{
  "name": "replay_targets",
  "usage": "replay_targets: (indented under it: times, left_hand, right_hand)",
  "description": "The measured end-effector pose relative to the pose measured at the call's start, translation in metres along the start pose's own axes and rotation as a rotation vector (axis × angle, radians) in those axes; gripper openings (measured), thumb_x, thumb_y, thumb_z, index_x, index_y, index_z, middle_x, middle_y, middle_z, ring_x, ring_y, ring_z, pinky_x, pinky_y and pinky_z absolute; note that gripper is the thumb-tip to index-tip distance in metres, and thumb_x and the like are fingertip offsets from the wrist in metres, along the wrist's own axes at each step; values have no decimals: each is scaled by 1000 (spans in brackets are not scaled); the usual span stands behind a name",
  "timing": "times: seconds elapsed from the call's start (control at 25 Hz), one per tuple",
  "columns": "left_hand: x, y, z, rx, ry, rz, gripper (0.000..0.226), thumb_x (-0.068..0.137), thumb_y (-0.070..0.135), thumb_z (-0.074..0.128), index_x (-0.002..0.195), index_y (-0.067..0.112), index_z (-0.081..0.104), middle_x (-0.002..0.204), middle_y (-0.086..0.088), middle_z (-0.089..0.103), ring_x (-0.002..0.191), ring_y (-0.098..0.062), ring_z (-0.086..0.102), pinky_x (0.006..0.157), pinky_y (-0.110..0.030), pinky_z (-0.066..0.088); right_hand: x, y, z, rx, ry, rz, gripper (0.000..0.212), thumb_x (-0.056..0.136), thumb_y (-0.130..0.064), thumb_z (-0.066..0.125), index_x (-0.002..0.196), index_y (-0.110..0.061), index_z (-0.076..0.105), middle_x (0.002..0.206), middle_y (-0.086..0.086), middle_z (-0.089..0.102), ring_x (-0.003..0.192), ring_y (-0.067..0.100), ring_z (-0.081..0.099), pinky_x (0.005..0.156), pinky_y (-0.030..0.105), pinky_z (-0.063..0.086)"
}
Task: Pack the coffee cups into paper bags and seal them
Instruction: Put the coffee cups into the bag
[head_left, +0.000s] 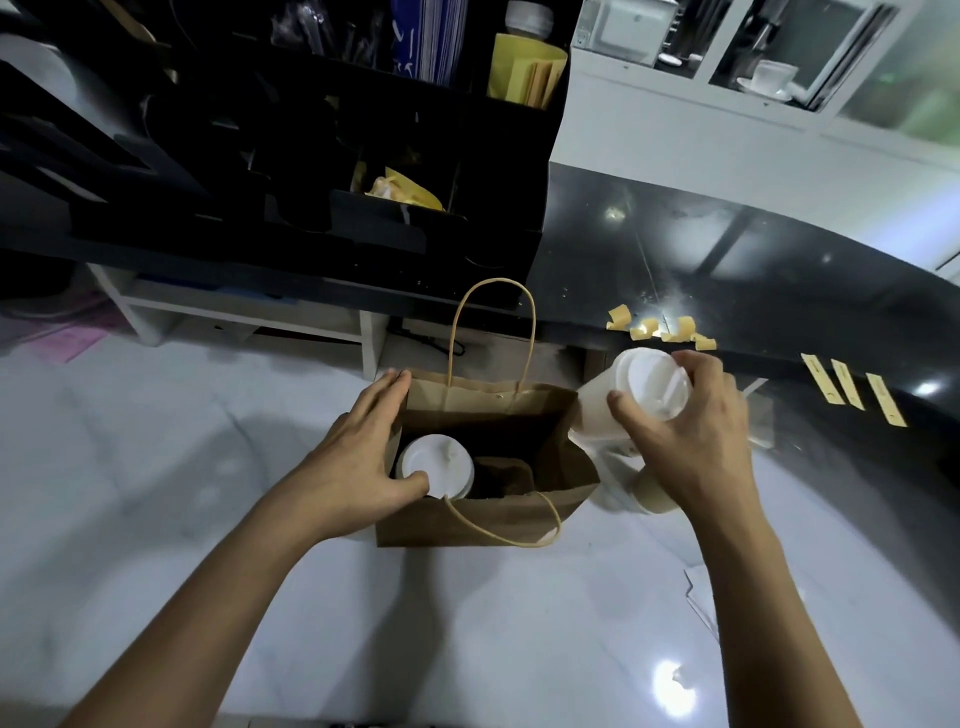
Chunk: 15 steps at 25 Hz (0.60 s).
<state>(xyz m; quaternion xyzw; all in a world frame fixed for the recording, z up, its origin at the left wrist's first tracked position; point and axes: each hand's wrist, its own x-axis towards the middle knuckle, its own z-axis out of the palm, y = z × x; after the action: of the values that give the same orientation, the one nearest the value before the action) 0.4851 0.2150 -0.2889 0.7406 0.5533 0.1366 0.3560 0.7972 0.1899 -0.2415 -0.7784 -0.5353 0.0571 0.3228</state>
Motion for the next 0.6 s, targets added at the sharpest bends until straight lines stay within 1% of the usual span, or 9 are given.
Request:
replay_targets:
  times: [0.12,0.24,0.36,0.44,0.52,0.6]
  left_hand:
    - [-1,-2,1,0,6,-3,108,84,41,72,158,41,-7,163,25,-13,153,-18,14,117,-48,33]
    - [-2,-4,1,-7,7,0,110,83,41,72,157,41,-8,163,26,-15,153,-16,13,117,-48,32]
    - [-3,-4,1,-8,5,10,110,83,41,72,157,42,-8,162,26,-15,152,-16,14,116,-48,33]
    - [-2,-5,2,-11,8,15,110,82,41,72,158,42,-8,163,26,-15,152,-16,13,117,-45,32]
    - [-2,-5,3,-12,10,18,111,81,41,73,158,41,-7,163,26,-15,153,-16,11,117,-45,31]
    - [-2,-5,4,-7,14,20,112,81,40,74,158,40,-7,163,25,-15,153,-16,10,117,-45,30]
  right_hand:
    - [-5,-12,-14,43,73,-32,72,73,-51,77,132,-24,47,122,1,51,110,22,43,86,36,38]
    - [-10,-26,-26,72,116,-50,77,68,-60,69,133,-24,47,124,0,50,113,21,42,88,36,38]
    - [-14,-37,-34,104,150,-97,74,67,-61,65,129,-26,48,119,-8,48,112,19,43,90,36,40]
    - [-17,-43,-33,154,95,-120,69,69,-58,69,129,-29,49,119,-12,48,114,18,46,93,37,44]
    - [-22,-50,-27,205,-47,-135,70,69,-56,71,131,-32,51,123,-12,51,119,18,48,97,38,45]
    - [-28,-56,-18,150,-218,-201,77,66,-61,66,137,-35,49,126,-15,49,120,13,44,95,33,41]
